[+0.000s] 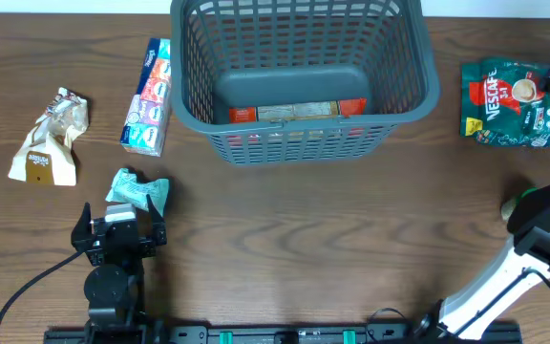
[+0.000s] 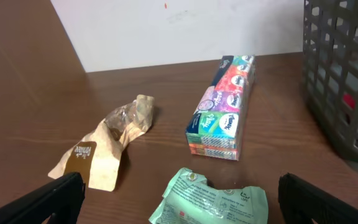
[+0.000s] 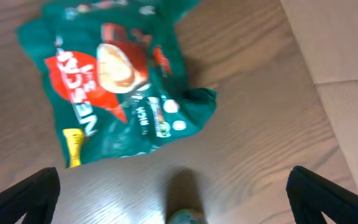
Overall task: Pack container
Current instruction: 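Withdraw the right gripper from the basket toward the green Nescafe pouch, then grasp the green Nescafe pouch with the right gripper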
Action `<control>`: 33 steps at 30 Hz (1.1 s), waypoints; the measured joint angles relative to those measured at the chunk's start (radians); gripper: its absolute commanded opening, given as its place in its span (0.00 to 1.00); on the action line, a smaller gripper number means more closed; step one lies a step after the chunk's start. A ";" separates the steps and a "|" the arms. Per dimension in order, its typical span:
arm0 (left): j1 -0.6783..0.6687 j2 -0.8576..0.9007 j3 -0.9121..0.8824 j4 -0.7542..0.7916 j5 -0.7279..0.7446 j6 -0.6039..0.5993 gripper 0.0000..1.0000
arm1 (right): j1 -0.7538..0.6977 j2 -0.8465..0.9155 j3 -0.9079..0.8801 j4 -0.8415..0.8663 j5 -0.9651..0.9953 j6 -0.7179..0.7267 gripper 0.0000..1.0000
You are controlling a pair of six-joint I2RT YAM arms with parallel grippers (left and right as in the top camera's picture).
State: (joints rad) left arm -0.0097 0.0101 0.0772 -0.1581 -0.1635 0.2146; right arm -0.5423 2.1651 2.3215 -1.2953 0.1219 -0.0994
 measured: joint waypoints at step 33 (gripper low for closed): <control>0.000 0.000 0.000 0.000 0.000 0.000 0.98 | 0.038 0.238 0.000 0.121 -0.154 -0.240 0.99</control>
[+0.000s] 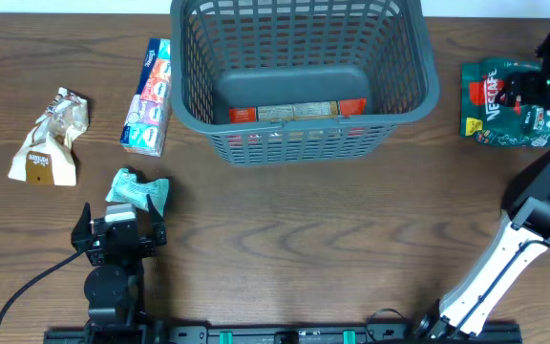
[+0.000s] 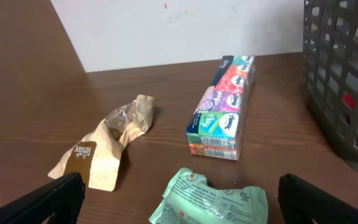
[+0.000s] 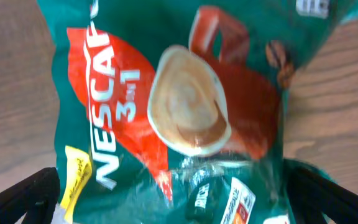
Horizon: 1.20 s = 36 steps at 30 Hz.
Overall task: Pack container
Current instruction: 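Grasp the green Nescafe pouch with the right gripper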
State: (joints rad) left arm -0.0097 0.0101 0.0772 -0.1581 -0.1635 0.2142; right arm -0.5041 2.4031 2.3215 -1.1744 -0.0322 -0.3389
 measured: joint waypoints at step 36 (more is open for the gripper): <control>0.000 0.000 0.000 0.000 0.000 0.000 0.99 | -0.055 0.130 0.010 0.005 -0.090 -0.031 0.23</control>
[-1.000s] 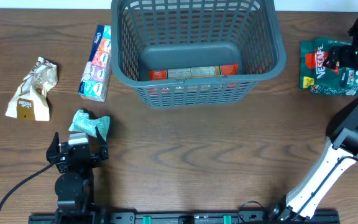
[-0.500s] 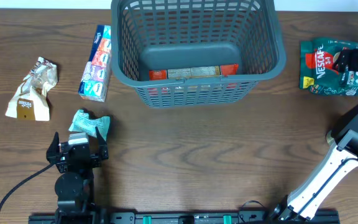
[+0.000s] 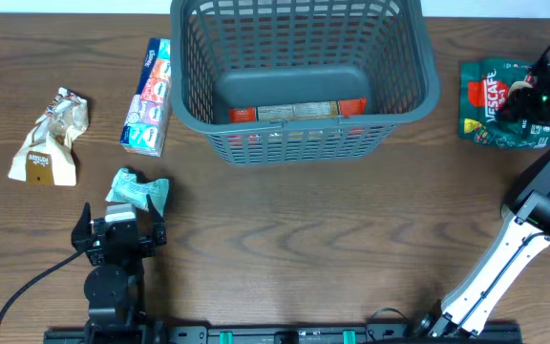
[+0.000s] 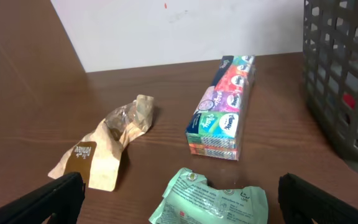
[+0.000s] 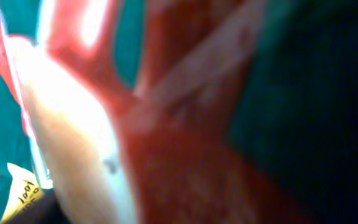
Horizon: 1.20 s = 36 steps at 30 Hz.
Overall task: Pack container
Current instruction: 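Grasp the green Nescafe pouch with the right gripper, then carry the Nescafe pouch into the basket and release it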
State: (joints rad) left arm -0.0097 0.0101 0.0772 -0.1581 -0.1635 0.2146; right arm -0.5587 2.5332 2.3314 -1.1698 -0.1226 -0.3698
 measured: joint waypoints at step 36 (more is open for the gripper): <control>0.000 0.000 0.000 0.000 0.000 0.000 0.99 | 0.062 -0.306 -0.076 -0.023 -0.042 0.106 0.01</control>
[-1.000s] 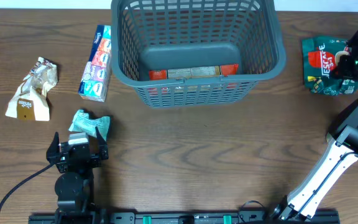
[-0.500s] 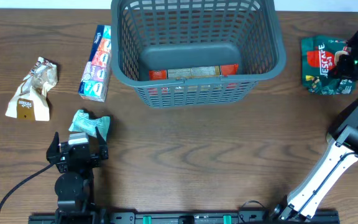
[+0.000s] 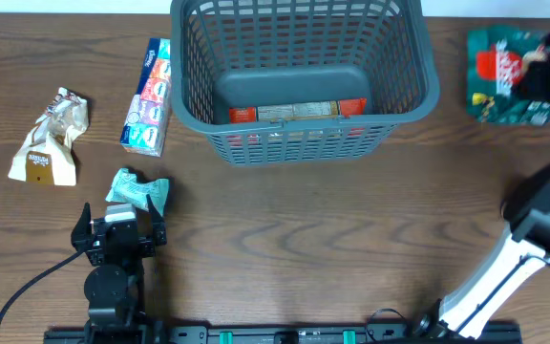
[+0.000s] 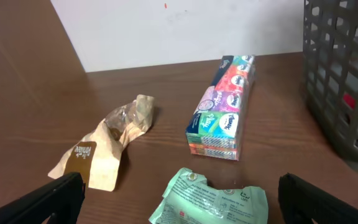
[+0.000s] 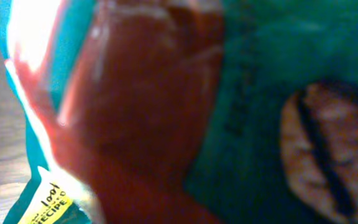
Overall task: Pack container
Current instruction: 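Carry the Nescafe pouch into the basket and release it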
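Observation:
The grey plastic basket (image 3: 430, 84) stands at the back centre with a red box (image 3: 297, 112) lying inside. A green and red Nescafe bag (image 3: 499, 78) is at the far right; my right gripper (image 3: 545, 73) is on its right side. The bag (image 5: 166, 106) fills the whole right wrist view and hides the fingers. My left gripper (image 3: 120, 225) rests open near the front left, just behind a mint-green packet (image 4: 213, 199). A colourful tissue pack (image 4: 222, 115) and a crumpled brown paper bag (image 4: 104, 140) lie beyond it.
The tissue pack (image 3: 148, 96) lies just left of the basket, the brown bag (image 3: 51, 136) further left. The basket's wall (image 4: 344, 81) rises at the right of the left wrist view. The right arm (image 3: 542, 229) stretches along the table's right edge.
The Nescafe bag has shifted toward the back edge together with my right gripper, and it now shows a different, more folded face. The left arm and the other items are unchanged.
My right gripper was open near the right front, short of the Nescafe bag. Then it hung open right over the bag. Then it was down on the bag, which filled its view. Now the bag sits further back with the gripper. The left arm never moved.

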Action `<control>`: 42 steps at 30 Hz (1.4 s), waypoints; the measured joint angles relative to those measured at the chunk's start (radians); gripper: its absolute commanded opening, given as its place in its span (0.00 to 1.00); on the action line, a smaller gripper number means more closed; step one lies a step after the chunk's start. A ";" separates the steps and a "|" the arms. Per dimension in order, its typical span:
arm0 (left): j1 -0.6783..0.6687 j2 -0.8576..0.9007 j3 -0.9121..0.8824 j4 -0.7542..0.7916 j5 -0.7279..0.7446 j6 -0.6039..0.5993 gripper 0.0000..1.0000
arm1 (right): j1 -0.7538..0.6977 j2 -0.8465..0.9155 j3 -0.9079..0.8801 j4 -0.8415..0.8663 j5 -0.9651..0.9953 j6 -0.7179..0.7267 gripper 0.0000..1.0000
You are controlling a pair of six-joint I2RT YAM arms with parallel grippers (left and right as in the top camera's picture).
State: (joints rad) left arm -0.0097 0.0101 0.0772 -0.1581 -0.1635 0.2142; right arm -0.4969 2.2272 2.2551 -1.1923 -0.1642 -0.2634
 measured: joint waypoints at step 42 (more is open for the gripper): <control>0.000 0.000 0.000 0.000 0.000 0.000 0.99 | 0.783 -0.265 0.000 0.054 0.356 0.145 0.01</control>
State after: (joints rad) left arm -0.0097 0.0101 0.0772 -0.1581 -0.1635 0.2142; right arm 0.2859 1.9621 2.2555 -1.1381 0.1913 -0.1184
